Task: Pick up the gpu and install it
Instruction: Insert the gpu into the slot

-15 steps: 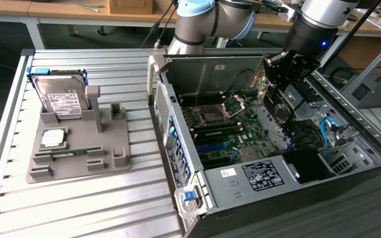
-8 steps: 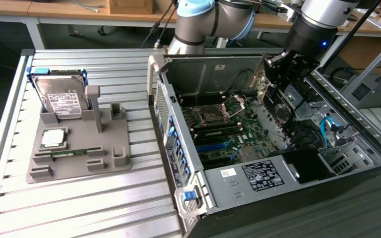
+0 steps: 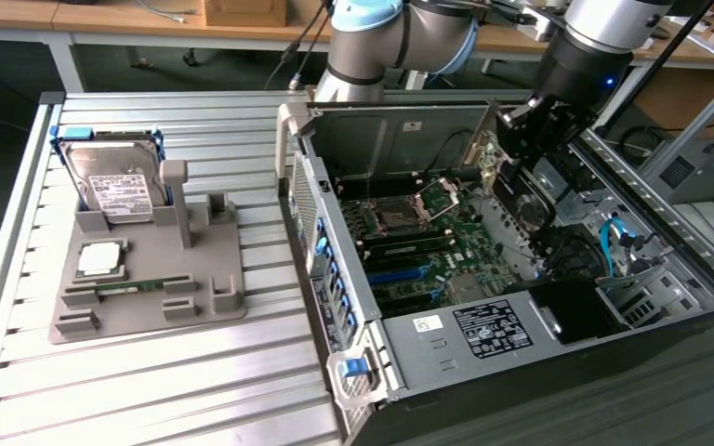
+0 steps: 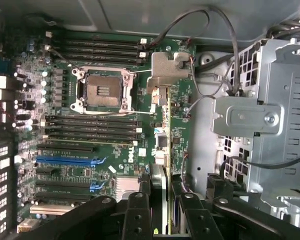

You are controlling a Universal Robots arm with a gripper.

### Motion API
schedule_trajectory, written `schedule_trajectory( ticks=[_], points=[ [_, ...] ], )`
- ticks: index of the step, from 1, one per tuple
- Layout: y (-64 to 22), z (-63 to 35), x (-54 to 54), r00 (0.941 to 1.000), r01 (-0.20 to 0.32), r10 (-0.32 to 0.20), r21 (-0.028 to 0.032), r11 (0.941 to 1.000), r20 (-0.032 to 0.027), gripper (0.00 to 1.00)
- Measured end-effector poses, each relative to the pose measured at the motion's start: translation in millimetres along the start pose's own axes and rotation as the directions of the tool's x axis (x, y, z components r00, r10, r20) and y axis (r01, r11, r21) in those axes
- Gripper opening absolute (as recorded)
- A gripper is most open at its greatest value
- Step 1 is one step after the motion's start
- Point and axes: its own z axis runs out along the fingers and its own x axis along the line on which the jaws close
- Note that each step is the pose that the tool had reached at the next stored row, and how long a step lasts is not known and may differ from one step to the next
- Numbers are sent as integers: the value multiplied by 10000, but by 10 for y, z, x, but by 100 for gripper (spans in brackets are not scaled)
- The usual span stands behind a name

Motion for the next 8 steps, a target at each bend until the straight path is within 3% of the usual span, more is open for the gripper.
schedule_trajectory(
  ticks=[4,8],
  points=[
    [0,0,0,9987,517,-517,-10,9987,-4,27],
    [0,0,0,9931,1175,-1175,-23,9931,-8,27]
  ],
)
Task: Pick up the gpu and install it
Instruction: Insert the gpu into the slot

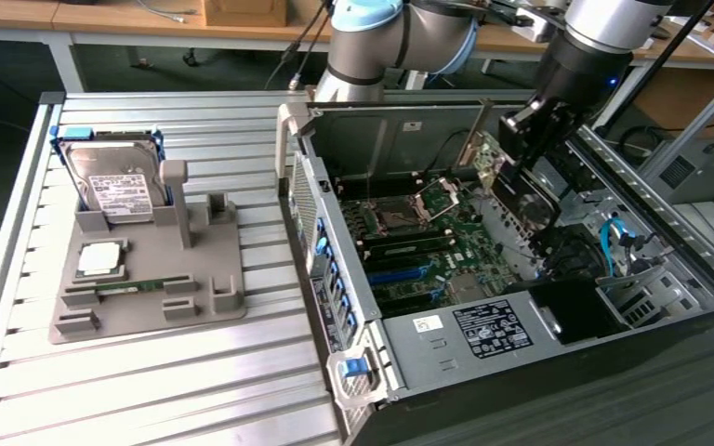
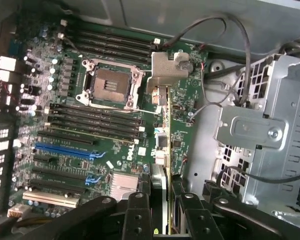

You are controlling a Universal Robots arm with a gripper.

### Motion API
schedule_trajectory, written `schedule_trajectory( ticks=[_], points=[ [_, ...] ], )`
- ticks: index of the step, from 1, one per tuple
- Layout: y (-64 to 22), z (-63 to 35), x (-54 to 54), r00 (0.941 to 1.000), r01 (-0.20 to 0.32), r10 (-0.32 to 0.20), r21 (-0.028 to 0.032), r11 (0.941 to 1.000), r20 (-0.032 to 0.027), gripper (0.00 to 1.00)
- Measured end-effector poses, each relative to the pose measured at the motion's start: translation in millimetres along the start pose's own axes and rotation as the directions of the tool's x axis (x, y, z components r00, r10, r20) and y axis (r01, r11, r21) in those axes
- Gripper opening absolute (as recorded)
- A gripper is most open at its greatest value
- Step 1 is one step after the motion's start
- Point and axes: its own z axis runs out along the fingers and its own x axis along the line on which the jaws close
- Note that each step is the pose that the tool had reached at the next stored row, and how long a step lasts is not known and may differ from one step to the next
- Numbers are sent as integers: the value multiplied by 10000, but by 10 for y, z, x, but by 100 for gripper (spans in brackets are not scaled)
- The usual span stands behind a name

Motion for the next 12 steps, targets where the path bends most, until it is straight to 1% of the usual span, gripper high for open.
schedule_trajectory(
  ticks=[2,5,12],
  points=[
    [0,0,0,9993,362,-362,-7,9993,-2,27],
    [0,0,0,9974,714,-714,-13,9974,-5,27],
    [0,0,0,9907,1357,-1357,-26,9907,-9,27]
  ],
)
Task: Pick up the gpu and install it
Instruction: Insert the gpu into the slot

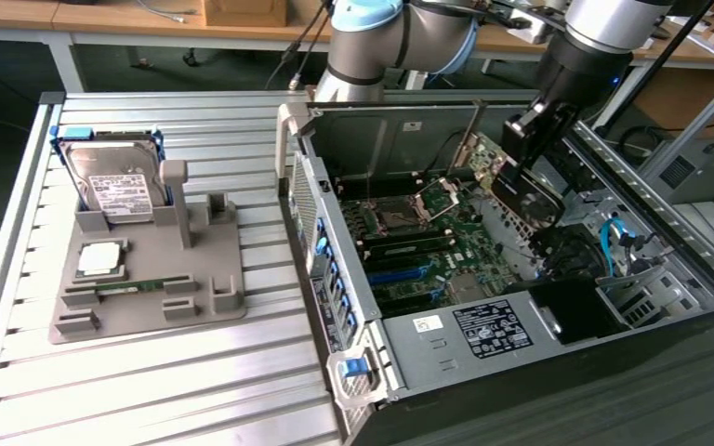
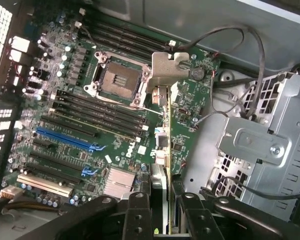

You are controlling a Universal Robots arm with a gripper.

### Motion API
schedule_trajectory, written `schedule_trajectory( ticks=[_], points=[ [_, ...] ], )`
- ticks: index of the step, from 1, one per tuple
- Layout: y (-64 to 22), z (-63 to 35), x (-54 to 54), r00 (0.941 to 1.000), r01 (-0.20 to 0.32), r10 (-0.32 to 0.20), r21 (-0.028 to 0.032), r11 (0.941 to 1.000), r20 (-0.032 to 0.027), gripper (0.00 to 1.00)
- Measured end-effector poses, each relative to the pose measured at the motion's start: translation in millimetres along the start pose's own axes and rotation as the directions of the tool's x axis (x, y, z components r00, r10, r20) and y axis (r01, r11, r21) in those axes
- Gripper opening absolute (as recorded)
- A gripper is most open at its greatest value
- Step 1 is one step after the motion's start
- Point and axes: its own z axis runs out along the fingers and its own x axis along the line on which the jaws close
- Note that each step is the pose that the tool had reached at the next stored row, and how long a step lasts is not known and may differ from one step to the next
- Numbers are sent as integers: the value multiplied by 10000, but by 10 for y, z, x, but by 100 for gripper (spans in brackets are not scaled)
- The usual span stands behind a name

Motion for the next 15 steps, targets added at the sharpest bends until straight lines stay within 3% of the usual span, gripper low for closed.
schedule_trajectory(
  ticks=[15],
  points=[
    [0,0,1,9954,958,-958,-19,9954,-6,27]
  ],
)
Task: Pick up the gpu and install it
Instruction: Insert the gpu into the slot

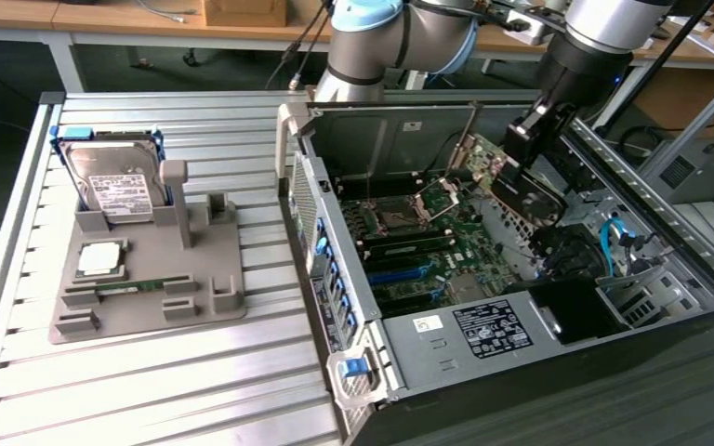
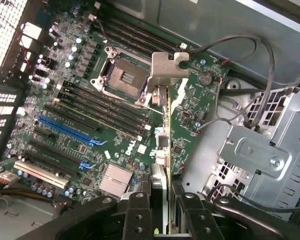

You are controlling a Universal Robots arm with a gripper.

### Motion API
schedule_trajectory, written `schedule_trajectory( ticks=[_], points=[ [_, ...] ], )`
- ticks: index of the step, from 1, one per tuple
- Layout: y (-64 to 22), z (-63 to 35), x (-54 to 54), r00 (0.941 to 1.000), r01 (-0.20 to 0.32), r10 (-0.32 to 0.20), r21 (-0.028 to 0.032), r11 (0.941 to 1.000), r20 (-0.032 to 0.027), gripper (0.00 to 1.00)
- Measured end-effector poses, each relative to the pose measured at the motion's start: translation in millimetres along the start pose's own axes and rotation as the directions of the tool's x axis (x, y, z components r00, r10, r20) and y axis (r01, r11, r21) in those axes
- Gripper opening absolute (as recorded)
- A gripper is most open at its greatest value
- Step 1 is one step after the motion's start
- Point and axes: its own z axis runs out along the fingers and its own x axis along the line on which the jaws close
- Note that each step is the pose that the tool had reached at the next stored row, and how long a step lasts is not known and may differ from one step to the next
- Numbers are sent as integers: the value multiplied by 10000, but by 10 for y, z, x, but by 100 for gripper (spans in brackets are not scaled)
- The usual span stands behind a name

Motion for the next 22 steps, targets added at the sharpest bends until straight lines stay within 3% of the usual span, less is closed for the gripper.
schedule_trajectory(
  ticks=[6,12,16,22],
  points=[
    [0,0,0,9990,453,-453,-8,9990,-4,27],
    [1,0,2,9939,1106,-1106,-22,9939,-8,27],
    [1,0,1,9873,1589,-1589,-31,9873,-10,27],
    [1,0,3,9698,2439,-2439,-48,9698,-14,27]
  ],
)
